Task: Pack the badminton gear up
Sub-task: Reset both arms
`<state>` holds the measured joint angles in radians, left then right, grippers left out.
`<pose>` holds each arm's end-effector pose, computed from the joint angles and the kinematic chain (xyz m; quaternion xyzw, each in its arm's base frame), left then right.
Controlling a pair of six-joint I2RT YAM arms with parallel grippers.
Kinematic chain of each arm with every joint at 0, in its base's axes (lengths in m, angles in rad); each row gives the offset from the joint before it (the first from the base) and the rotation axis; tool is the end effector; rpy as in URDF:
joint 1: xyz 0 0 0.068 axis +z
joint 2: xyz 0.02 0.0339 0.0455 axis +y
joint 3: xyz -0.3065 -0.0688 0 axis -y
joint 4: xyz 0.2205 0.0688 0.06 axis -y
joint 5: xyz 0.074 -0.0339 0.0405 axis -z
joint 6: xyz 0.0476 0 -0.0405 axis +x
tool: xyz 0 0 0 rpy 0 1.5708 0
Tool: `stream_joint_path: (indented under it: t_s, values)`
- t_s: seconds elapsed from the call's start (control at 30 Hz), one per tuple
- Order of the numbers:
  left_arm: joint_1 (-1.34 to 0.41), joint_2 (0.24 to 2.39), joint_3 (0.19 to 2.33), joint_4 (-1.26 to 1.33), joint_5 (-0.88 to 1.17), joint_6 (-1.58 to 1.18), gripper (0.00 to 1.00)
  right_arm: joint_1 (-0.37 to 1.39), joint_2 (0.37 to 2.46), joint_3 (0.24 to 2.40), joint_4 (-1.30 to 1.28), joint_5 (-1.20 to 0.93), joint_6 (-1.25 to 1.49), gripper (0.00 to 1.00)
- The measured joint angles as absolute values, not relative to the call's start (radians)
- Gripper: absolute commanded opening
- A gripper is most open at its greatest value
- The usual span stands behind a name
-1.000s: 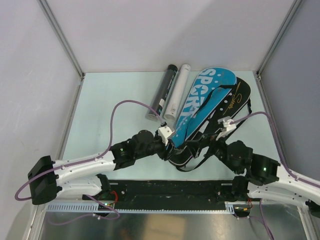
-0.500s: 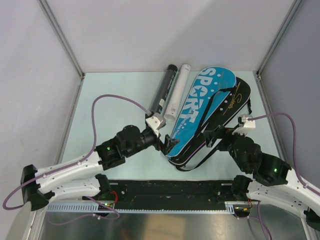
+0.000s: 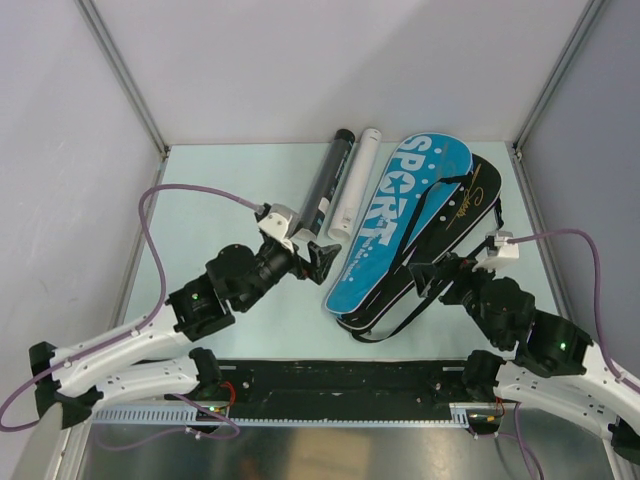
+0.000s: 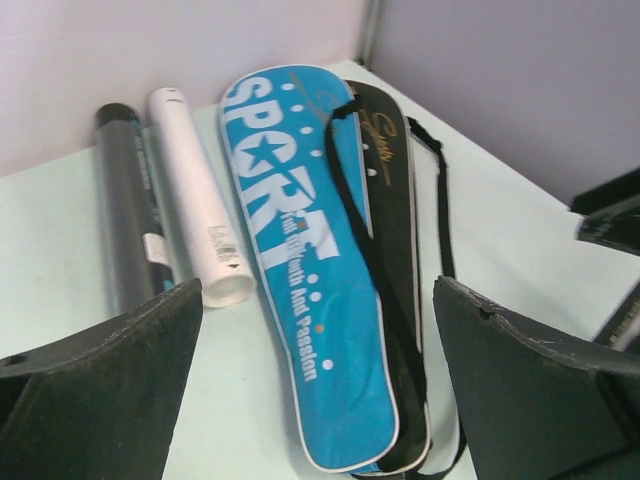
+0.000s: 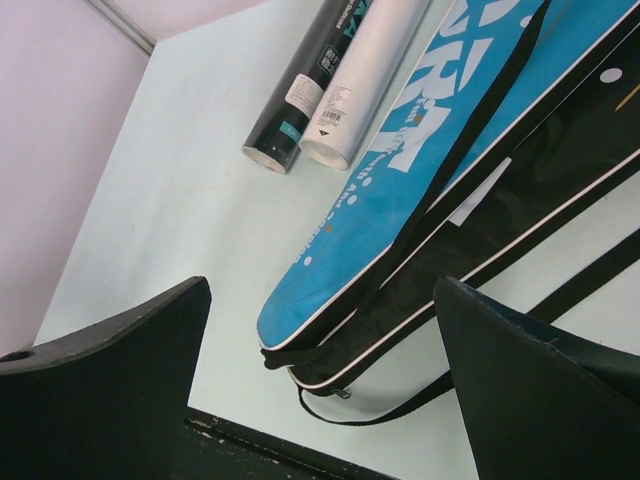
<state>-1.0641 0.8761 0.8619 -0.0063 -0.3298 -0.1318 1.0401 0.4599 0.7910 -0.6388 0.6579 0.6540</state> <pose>0.0931 -0.1360 0.4034 0.2141 0.6811 -0.2917 0.6366 0.0457 0.0204 0.3441 0.0406 0.7862 0.2460 0.5654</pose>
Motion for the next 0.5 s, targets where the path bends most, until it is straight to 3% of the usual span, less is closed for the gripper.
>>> stream_joint_path:
  t_s: [0.5]
  values:
    - [-1.053, 0.810, 0.807, -0.010, -0.546, -0.151, 1.00, 1.040, 0.440, 0.794, -0.652, 0.658, 0.655, 0.99]
